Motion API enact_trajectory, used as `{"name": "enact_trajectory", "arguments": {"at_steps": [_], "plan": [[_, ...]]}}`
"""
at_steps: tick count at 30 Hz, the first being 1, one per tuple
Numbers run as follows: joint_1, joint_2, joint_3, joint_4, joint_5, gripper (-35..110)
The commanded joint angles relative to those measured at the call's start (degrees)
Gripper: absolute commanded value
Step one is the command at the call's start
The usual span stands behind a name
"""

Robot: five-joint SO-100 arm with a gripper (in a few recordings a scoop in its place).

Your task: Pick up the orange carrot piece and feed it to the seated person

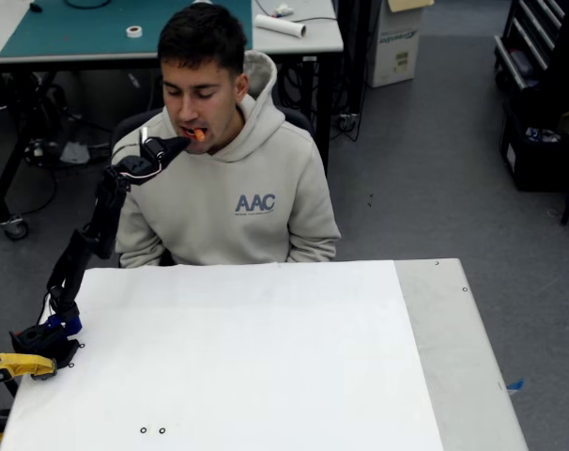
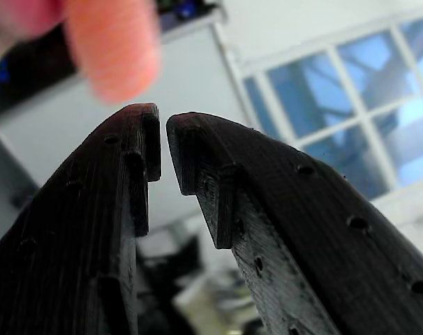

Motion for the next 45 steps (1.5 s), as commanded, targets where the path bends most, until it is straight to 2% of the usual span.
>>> {"name": "enact_trajectory", "arguments": {"at_steps": [1,9,27,32,45], "plan": [[1.1,15.5,7.6,0.0,10.6,-3],[1.2,32.9,30.6,0.0,29.9,-3],[0.5,67.2,84.1,-0.1,60.6,-3],[0.5,78.4,100.8,-0.1,64.0,-2],[0.4,111.8,139.8,-0.8,63.9,-2]]}}
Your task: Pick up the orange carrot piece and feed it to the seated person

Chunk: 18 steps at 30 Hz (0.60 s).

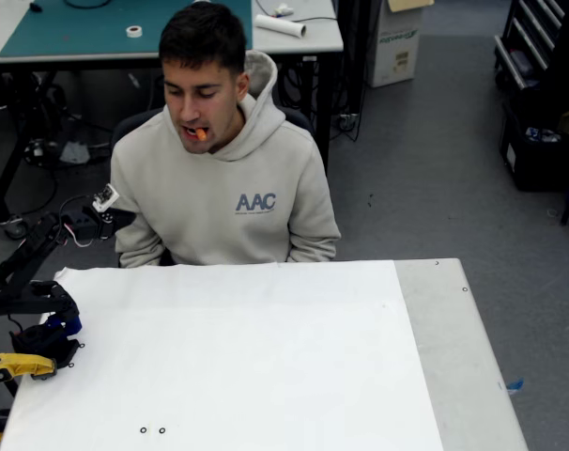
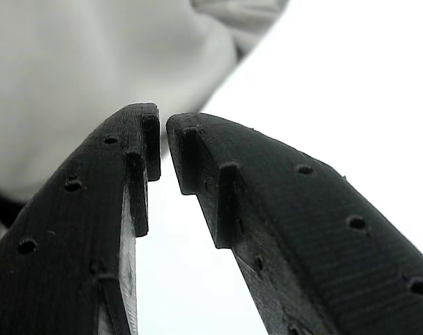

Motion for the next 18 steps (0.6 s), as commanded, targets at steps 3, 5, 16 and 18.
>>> {"name": "enact_trajectory", "arguments": {"at_steps": [3,5,16,18], "plan": [[-0.2,17.1,12.0,-0.6,0.4,-2],[-0.2,21.7,15.6,-0.6,0.4,-2],[-0.2,25.3,26.3,0.1,0.4,-2],[-0.2,25.3,28.2,0.1,0.4,-2]]}}
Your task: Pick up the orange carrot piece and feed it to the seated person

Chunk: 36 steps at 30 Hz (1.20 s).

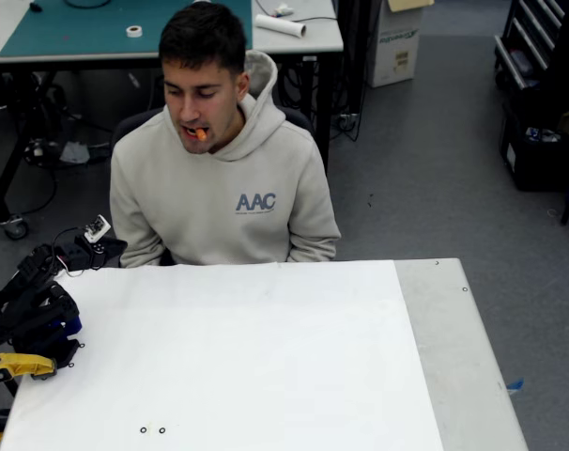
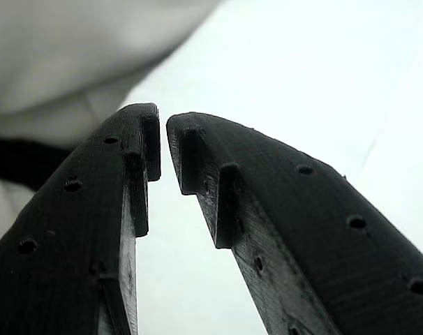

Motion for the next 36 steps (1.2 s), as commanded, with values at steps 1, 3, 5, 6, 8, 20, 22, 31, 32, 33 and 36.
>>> {"name": "enact_trajectory", "arguments": {"at_steps": [1,3,5,6,8,20,22,31,32,33,36], "plan": [[0.0,-0.1,2.4,-0.1,0.4,-2],[0.0,-0.1,4.7,-0.1,0.4,-2],[0.0,-0.1,7.0,0.0,0.4,-2],[0.0,-0.1,8.3,0.0,0.4,-2],[0.0,-0.2,10.7,0.0,0.4,-2],[0.0,-1.0,16.0,0.1,0.4,-2],[0.0,-1.0,16.0,0.1,0.4,-2],[0.0,-1.0,16.0,0.1,0.4,-2],[0.0,-1.0,16.0,0.1,0.4,-2],[0.1,-1.0,16.1,0.1,0.4,-2],[0.1,-1.0,16.1,0.1,0.4,-2]]}}
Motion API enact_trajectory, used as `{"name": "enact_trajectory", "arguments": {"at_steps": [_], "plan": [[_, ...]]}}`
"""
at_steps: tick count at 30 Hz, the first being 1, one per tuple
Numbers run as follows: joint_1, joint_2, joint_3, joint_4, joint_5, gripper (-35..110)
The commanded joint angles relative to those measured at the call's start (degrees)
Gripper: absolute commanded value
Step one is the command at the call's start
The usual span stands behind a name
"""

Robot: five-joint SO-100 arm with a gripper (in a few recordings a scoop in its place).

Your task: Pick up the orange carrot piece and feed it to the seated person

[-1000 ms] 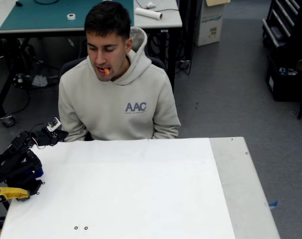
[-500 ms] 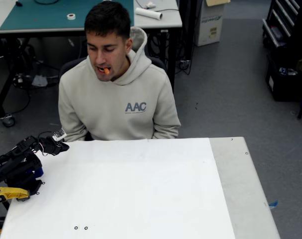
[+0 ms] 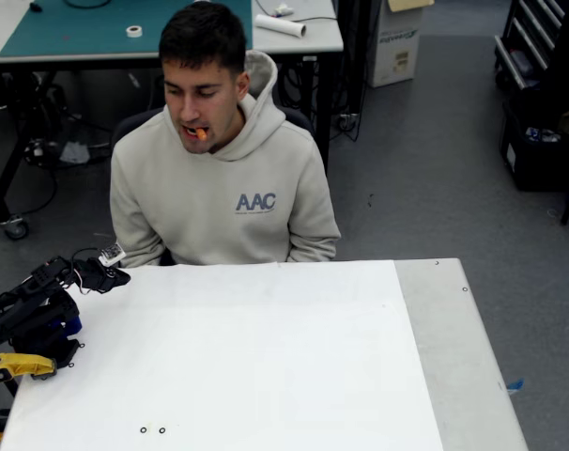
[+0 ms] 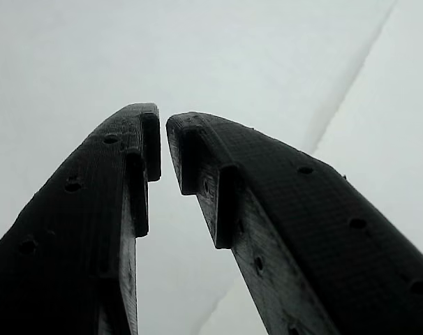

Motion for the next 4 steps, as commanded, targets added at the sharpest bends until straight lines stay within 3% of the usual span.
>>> {"name": "enact_trajectory", "arguments": {"at_steps": [1,4], "plan": [[-0.2,0.1,-0.6,0.1,0.4,-2],[-0.2,0.1,-0.6,0.1,0.4,-2]]}}
